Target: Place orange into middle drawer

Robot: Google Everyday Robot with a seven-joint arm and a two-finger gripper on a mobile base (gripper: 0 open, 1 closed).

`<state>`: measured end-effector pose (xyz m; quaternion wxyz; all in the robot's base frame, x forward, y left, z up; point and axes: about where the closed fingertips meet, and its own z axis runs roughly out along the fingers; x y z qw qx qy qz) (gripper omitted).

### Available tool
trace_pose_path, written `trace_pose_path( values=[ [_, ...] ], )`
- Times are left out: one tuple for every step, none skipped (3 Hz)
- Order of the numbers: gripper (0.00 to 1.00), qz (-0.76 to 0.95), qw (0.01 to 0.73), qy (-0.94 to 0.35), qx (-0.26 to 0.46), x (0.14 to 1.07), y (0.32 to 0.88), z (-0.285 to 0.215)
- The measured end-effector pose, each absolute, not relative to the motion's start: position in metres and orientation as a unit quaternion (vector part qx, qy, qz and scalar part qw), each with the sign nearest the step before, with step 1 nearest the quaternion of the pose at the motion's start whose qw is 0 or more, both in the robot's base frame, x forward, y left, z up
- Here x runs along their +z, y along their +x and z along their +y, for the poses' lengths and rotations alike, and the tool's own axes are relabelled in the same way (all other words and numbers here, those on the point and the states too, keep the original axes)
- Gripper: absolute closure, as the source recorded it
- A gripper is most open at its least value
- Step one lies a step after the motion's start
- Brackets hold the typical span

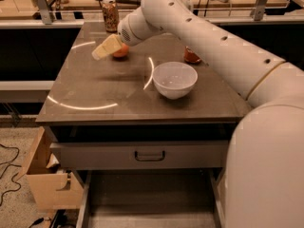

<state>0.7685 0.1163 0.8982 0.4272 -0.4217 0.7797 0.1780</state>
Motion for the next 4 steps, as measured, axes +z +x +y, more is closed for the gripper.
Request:
trace_pose_path(
  values=[
    [0.0,0.781,0.424,-0.415,0.194,0.891,0.792,0.122],
    [0.0,0.785,0.421,-0.41,0.198,0.883,0.812,0.118],
    [0.18,0.79,0.413,-0.404,0.204,0.87,0.824,0.116],
    [0.42,0.798,0.402,-0.398,0.208,0.857,0.829,0.112]
  ],
)
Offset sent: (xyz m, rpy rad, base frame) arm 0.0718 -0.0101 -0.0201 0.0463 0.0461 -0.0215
